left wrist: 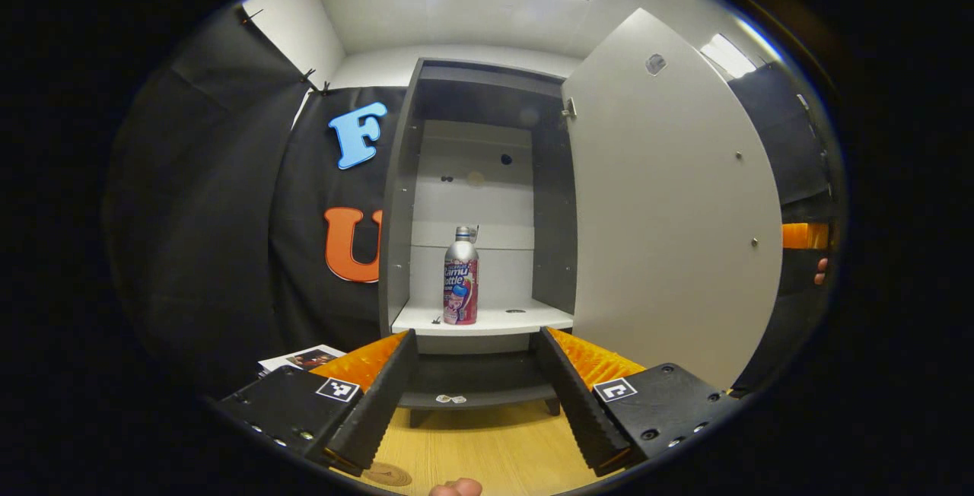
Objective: Open the cabinet door with the right hand, grasp the bottle in the cabinet with the left hand and place it on the coaster, then close the cabinet door with the right hand.
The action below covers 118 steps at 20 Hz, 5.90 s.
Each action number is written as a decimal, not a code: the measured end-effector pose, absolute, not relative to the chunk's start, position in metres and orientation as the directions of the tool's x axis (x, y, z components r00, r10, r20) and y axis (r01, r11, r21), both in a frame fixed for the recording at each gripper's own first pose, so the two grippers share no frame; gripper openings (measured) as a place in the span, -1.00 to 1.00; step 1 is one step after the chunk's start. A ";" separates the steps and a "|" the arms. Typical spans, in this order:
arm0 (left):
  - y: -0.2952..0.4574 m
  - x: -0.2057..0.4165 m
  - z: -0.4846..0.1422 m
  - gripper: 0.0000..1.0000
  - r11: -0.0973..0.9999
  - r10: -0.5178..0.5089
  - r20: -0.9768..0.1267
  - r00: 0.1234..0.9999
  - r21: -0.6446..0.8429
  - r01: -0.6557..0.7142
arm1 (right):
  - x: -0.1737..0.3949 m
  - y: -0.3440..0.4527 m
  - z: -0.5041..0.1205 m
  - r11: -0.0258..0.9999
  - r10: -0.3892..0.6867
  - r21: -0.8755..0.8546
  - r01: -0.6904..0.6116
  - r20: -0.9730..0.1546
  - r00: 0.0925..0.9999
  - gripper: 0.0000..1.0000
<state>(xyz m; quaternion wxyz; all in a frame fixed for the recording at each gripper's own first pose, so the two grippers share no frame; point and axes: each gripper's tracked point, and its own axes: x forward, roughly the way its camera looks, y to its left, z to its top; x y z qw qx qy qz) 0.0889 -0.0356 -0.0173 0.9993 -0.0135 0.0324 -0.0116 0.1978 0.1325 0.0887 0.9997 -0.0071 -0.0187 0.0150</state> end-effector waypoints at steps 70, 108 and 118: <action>0.113 0.047 -0.214 0.51 0.932 0.362 -0.204 0.909 0.093 -0.350 | 0.171 0.108 0.093 0.999 0.014 0.035 -0.013 -0.025 1.000 0.74; 0.118 0.028 -0.336 0.59 0.935 0.354 -0.337 0.872 0.095 -0.343 | 0.163 0.121 0.109 0.999 -0.018 0.048 0.019 -0.028 0.999 0.74; 0.117 0.032 -0.269 0.88 0.929 0.369 -0.223 0.902 0.068 -0.364 | 0.166 0.120 0.102 0.998 -0.002 0.062 0.004 -0.038 0.999 0.74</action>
